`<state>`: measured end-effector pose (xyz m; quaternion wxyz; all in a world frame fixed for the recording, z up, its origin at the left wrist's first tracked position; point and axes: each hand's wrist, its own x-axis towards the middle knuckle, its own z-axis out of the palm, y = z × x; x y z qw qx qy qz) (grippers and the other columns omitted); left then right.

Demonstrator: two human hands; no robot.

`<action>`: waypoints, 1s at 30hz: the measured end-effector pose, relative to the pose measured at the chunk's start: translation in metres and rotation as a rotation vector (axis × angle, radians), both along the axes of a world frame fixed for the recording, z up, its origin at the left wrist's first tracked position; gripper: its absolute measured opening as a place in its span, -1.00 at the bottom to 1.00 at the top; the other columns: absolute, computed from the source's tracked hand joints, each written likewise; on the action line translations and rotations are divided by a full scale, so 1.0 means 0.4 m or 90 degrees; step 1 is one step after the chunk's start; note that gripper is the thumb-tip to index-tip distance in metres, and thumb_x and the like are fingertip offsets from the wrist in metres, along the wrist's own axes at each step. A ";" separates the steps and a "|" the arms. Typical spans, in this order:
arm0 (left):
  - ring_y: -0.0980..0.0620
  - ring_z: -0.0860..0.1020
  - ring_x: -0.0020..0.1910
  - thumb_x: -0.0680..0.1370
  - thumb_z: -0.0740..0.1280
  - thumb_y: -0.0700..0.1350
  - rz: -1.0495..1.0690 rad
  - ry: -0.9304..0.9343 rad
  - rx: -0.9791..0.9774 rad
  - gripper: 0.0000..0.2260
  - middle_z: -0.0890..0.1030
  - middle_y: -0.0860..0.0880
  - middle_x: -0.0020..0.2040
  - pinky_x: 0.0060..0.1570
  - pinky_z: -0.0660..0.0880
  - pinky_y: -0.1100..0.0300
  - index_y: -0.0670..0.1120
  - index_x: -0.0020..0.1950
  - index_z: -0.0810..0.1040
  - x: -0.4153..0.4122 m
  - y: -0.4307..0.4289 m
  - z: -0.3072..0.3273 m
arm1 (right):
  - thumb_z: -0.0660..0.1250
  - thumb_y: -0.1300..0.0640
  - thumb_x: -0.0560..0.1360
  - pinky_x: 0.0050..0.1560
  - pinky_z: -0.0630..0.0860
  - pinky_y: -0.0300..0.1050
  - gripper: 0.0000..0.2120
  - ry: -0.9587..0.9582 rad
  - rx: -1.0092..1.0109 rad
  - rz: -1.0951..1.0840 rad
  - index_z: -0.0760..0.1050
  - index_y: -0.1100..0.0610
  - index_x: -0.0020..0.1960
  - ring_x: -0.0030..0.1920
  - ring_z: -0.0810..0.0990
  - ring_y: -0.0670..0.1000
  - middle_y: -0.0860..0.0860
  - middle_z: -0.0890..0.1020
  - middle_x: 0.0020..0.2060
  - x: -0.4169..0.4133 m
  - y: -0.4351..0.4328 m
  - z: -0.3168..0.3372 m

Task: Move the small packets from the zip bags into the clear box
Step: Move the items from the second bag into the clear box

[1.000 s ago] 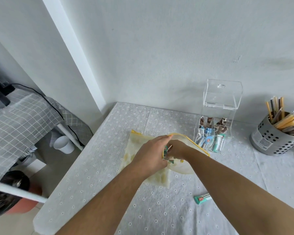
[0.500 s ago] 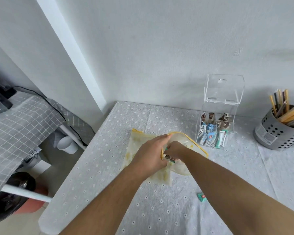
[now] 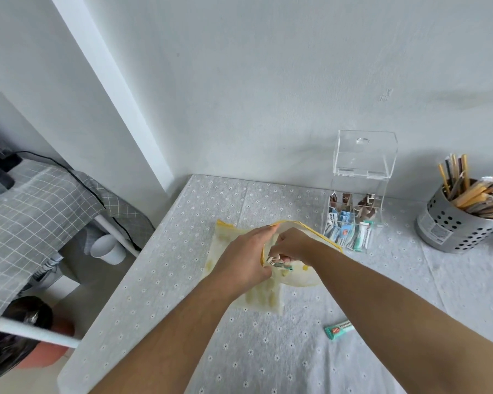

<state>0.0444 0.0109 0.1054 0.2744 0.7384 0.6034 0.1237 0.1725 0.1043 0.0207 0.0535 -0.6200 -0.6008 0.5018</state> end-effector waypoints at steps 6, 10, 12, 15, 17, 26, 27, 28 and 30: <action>0.08 0.50 0.20 0.40 0.39 -0.27 0.008 0.012 0.011 -0.25 0.29 0.13 0.48 0.22 0.41 0.24 0.08 0.51 0.17 -0.003 0.013 -0.005 | 0.31 0.32 0.44 -0.54 0.39 -0.45 -0.86 -0.031 0.089 0.059 0.60 0.21 -0.04 -0.32 0.66 0.00 0.13 0.66 -0.26 0.013 -0.017 0.044; 0.08 0.35 0.39 0.41 0.36 -0.28 0.007 0.033 0.038 -0.27 0.33 0.09 0.46 0.30 0.35 0.23 0.05 0.51 0.16 0.002 0.026 -0.009 | 0.24 0.24 0.53 -0.27 0.42 -0.29 -0.77 -0.137 0.215 0.168 0.60 0.19 0.11 0.08 0.63 0.09 0.11 0.65 0.07 0.029 -0.040 0.097; 0.06 0.34 0.40 0.40 0.35 -0.28 0.012 0.044 0.039 -0.27 0.32 0.08 0.46 0.30 0.36 0.20 0.04 0.51 0.15 0.005 0.034 -0.011 | 0.24 0.23 0.53 -0.14 0.41 -0.21 -0.77 -0.164 0.267 0.190 0.59 0.18 0.12 0.10 0.59 0.09 0.11 0.64 0.09 0.040 -0.051 0.128; 0.04 0.35 0.39 0.41 0.34 -0.27 0.015 0.070 0.031 -0.27 0.28 0.08 0.48 0.28 0.39 0.16 0.04 0.52 0.13 0.010 0.045 -0.012 | 0.28 0.19 0.51 -0.09 0.35 -0.23 -0.79 -0.181 0.320 0.206 0.58 0.15 0.12 0.13 0.56 0.09 0.08 0.63 0.09 0.067 -0.067 0.179; 0.04 0.36 0.38 0.42 0.35 -0.26 0.013 0.086 0.029 -0.26 0.27 0.07 0.49 0.26 0.39 0.18 0.05 0.52 0.12 0.014 0.053 -0.011 | 0.31 0.19 0.51 -0.08 0.33 -0.27 -0.81 -0.173 0.339 0.205 0.59 0.14 0.10 0.11 0.56 0.08 0.07 0.63 0.08 0.089 -0.075 0.213; 0.03 0.32 0.41 0.45 0.34 -0.21 -0.002 0.119 0.013 -0.28 0.24 0.06 0.50 0.28 0.34 0.22 0.06 0.53 0.08 0.027 0.060 0.004 | 0.35 0.21 0.49 -0.02 0.53 -0.18 -0.86 -0.172 0.335 0.190 0.65 0.11 0.01 -0.02 0.64 0.04 0.04 0.67 -0.04 0.199 -0.106 0.356; 0.03 0.31 0.41 0.45 0.34 -0.21 -0.001 0.121 0.011 -0.27 0.24 0.07 0.51 0.28 0.34 0.22 0.07 0.53 0.08 0.026 0.061 0.003 | 0.36 0.22 0.48 -0.10 0.55 -0.23 -0.86 -0.164 0.335 0.179 0.65 0.10 -0.01 -0.09 0.66 0.03 0.03 0.68 -0.09 0.219 -0.100 0.371; 0.03 0.31 0.41 0.45 0.33 -0.21 -0.001 0.121 0.009 -0.27 0.24 0.07 0.50 0.28 0.35 0.21 0.07 0.53 0.08 0.028 0.062 0.003 | 0.36 0.24 0.47 -0.20 0.56 -0.29 -0.87 -0.151 0.329 0.162 0.65 0.10 -0.04 -0.18 0.67 -0.01 0.01 0.68 -0.16 0.242 -0.090 0.386; 0.03 0.30 0.42 0.45 0.33 -0.21 -0.003 0.119 0.007 -0.28 0.24 0.07 0.50 0.28 0.35 0.20 0.07 0.53 0.07 0.030 0.063 0.004 | 0.37 0.27 0.46 -0.24 0.60 -0.23 -0.89 -0.121 0.314 0.122 0.65 0.11 -0.09 -0.34 0.67 -0.11 -0.02 0.67 -0.27 0.289 -0.066 0.408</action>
